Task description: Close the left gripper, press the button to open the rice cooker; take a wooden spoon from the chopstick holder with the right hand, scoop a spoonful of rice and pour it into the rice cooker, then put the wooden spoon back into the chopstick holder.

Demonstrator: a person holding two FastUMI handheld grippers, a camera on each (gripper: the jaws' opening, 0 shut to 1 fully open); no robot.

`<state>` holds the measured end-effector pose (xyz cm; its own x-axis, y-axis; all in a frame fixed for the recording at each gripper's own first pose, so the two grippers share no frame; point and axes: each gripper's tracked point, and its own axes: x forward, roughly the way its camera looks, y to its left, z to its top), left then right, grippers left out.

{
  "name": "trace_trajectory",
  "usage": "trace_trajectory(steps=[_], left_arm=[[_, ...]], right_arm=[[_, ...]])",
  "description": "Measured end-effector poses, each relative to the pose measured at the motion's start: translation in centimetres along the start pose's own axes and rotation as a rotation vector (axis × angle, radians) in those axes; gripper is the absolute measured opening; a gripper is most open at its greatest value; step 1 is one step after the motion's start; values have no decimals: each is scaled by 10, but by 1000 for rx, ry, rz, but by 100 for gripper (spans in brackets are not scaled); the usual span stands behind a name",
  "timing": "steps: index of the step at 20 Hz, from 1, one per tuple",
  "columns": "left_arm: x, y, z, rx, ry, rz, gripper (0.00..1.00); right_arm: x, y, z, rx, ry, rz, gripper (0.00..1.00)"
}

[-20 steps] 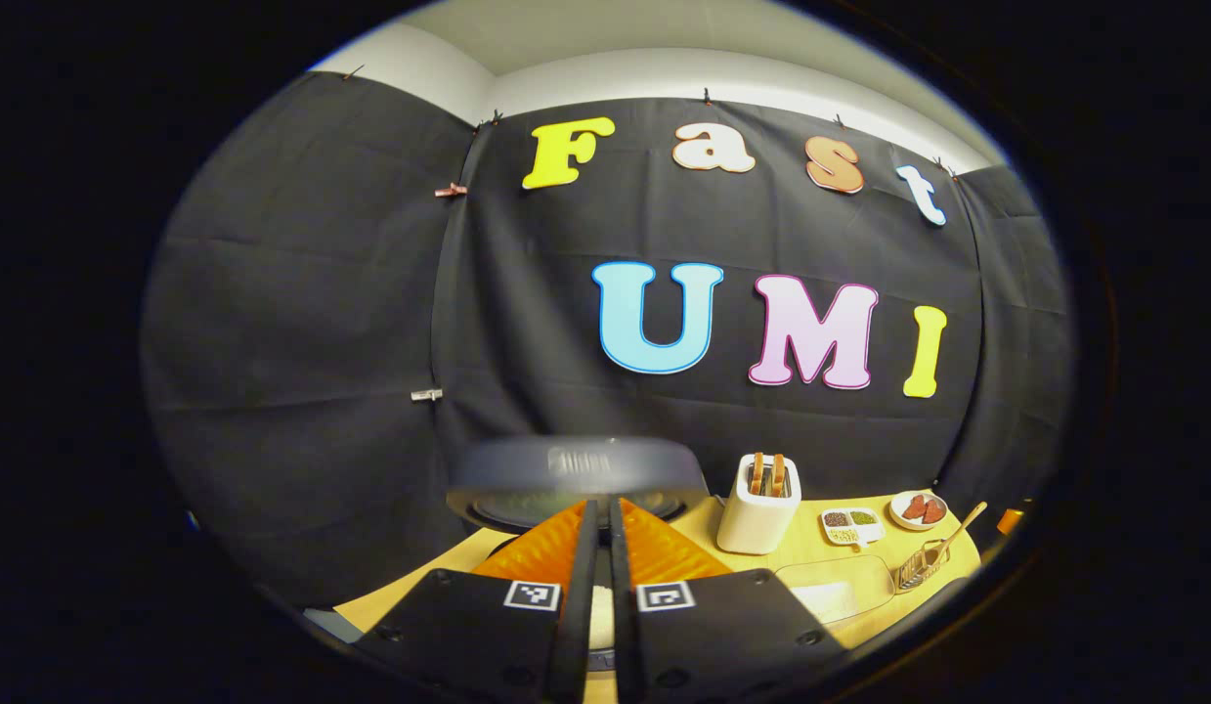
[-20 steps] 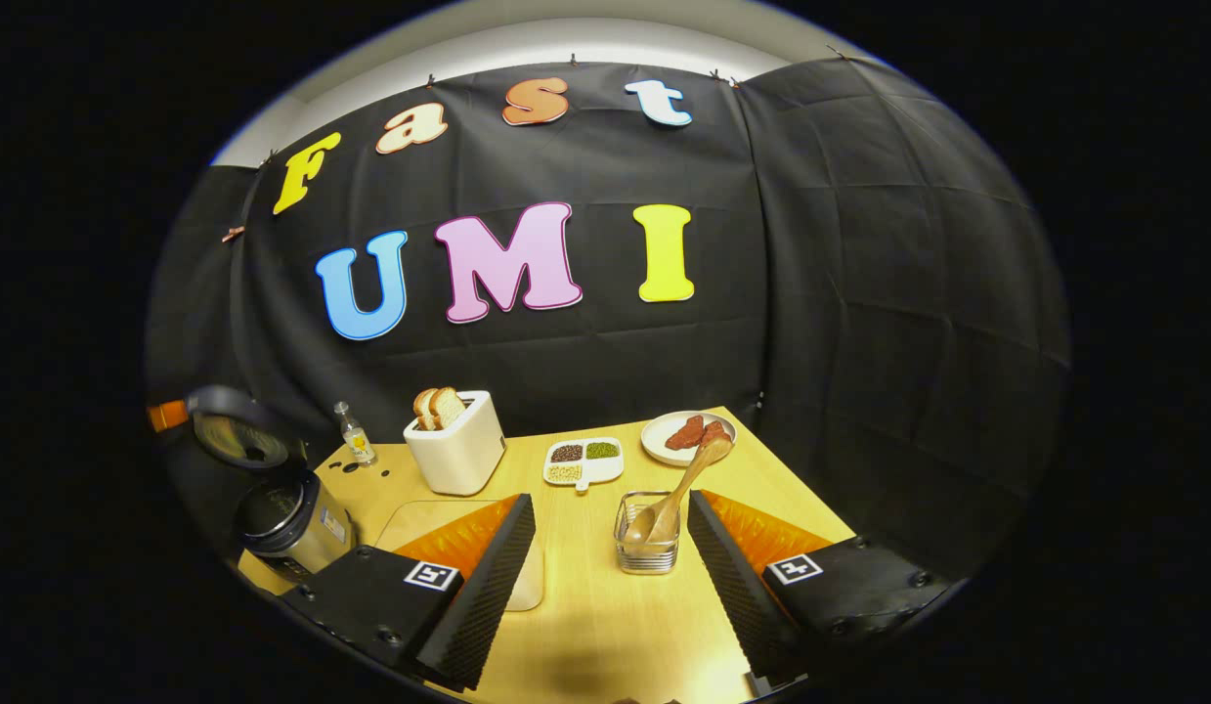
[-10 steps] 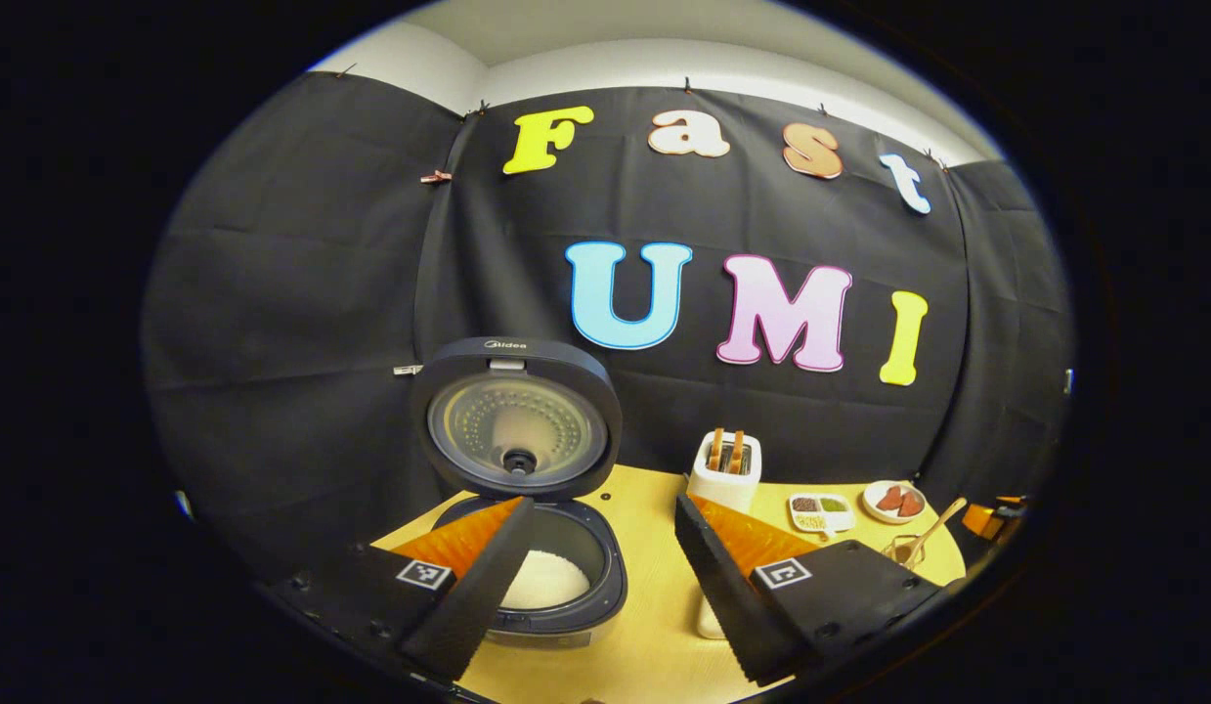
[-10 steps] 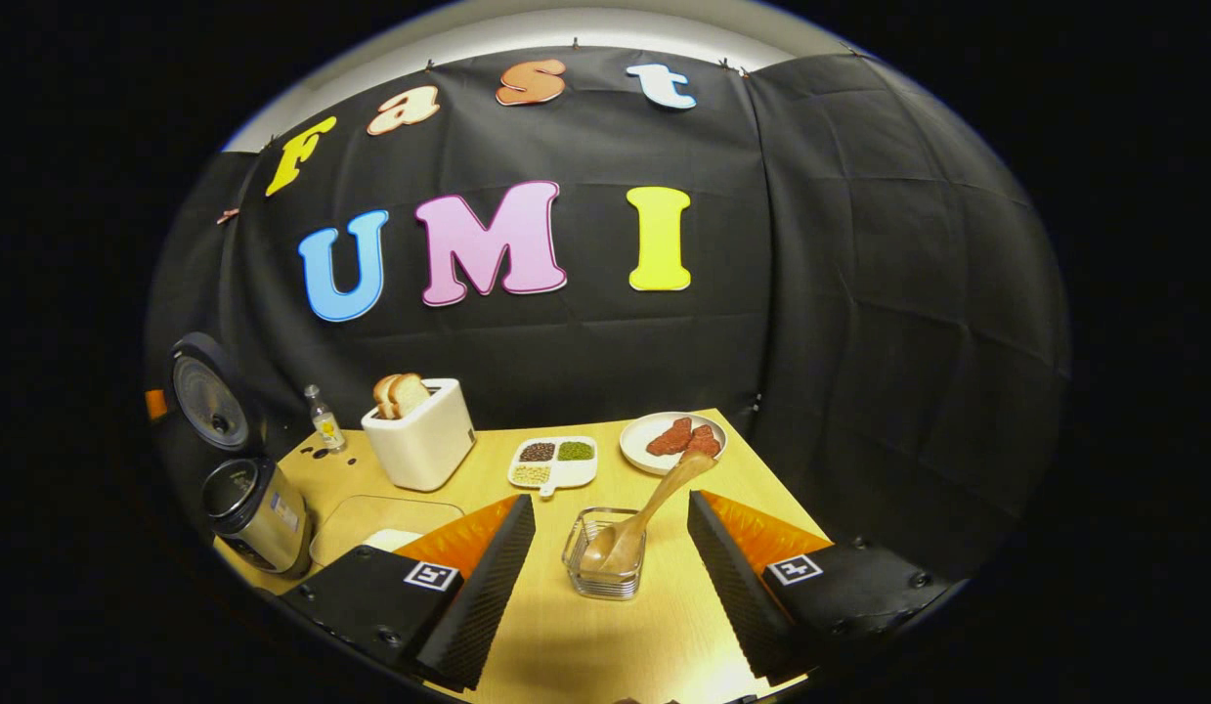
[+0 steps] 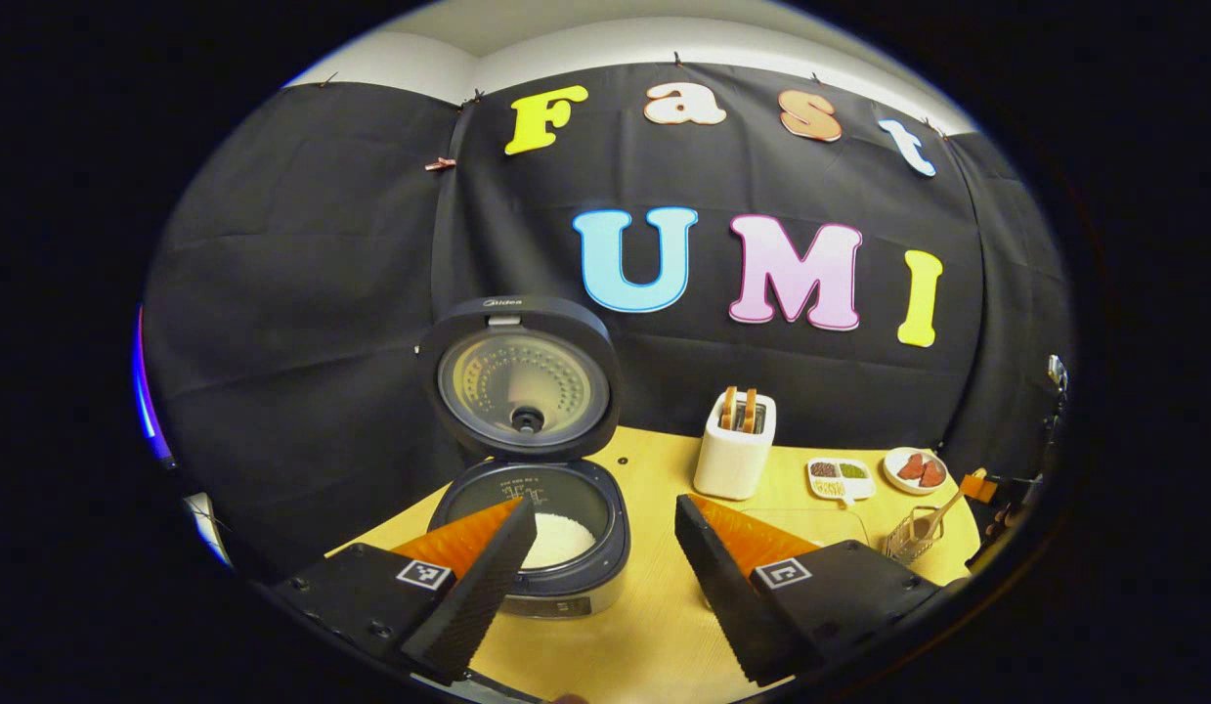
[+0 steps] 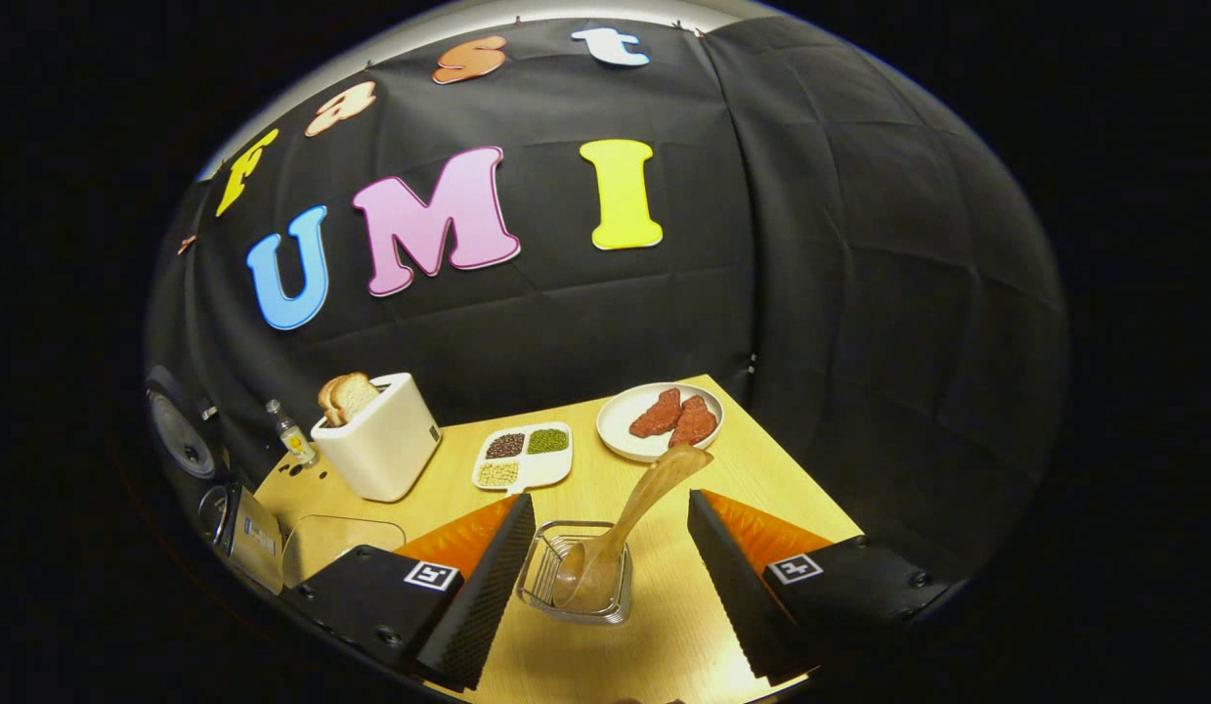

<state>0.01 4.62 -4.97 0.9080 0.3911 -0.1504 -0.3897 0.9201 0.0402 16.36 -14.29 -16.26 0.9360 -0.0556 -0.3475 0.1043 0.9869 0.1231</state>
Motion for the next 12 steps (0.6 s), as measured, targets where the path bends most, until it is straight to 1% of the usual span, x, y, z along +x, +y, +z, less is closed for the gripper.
trace_trajectory(steps=[5, 9, 11, 12], left_arm=[[-5, -8, -23, 5, 64, 27, 97], [-7, -14, -32, 13, 92, 44, 97], [-7, -17, -37, 23, 102, 50, 97], [-7, -20, -40, 25, 109, 52, 97]], right_arm=[[41, -17, -12, 60, 41, -48, 99], [73, -20, -25, 128, 91, -45, 98], [87, -20, -28, 168, 105, -47, 95], [93, -20, -26, 190, 109, -50, 92]])
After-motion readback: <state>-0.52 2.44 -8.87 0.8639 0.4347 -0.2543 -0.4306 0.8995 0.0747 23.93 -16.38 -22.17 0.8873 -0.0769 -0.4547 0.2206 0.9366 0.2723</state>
